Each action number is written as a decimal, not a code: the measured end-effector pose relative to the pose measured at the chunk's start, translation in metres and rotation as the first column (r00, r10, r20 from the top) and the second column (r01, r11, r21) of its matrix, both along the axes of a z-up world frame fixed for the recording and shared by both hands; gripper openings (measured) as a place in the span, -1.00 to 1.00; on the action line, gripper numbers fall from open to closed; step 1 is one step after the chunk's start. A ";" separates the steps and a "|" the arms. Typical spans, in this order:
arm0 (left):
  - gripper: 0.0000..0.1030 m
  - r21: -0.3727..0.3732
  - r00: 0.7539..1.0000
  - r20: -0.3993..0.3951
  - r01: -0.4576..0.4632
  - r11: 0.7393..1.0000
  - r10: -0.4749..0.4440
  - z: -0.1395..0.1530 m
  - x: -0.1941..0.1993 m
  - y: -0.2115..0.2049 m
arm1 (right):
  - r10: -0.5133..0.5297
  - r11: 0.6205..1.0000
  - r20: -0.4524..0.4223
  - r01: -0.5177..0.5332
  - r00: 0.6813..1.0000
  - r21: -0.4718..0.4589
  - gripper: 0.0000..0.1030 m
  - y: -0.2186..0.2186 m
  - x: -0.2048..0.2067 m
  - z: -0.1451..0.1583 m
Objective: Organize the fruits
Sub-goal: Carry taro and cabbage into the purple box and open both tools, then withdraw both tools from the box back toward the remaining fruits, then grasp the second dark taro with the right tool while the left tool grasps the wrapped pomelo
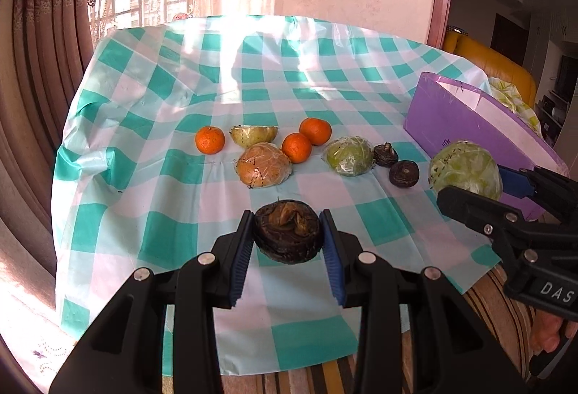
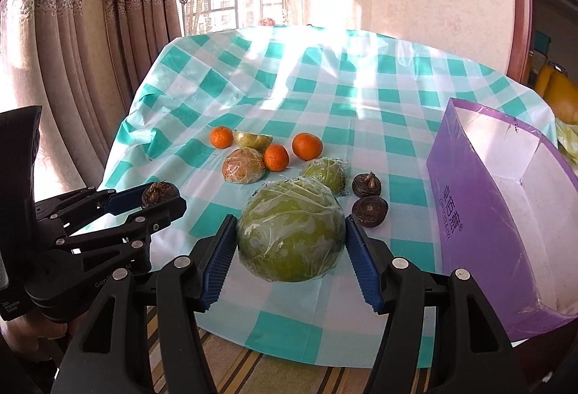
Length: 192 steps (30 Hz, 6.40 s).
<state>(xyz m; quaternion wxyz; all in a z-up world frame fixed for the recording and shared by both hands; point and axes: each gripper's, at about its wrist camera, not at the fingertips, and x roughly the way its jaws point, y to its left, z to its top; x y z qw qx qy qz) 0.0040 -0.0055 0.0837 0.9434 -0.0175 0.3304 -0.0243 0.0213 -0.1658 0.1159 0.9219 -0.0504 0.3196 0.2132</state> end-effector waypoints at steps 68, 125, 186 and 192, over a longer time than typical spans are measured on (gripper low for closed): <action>-0.28 0.441 0.758 -0.404 0.651 0.617 -0.512 -0.019 0.188 -0.327 | -0.483 0.857 -0.222 0.404 0.847 -0.320 0.17 -0.231 0.104 -0.038; 0.96 0.000 0.976 0.213 -0.035 0.999 0.034 0.020 0.088 -0.029 | -0.325 0.940 0.095 0.333 0.941 -0.077 0.78 -0.055 0.051 0.003; 0.49 -0.342 0.970 -0.003 -0.230 0.911 0.244 -0.059 0.109 0.084 | -0.281 0.952 -0.179 0.250 0.943 -0.177 0.06 0.007 0.132 -0.090; 0.58 -0.208 0.983 -0.028 -0.184 0.961 0.182 -0.058 0.121 0.054 | -0.247 0.964 -0.186 0.222 0.951 -0.143 -0.18 0.007 0.130 -0.090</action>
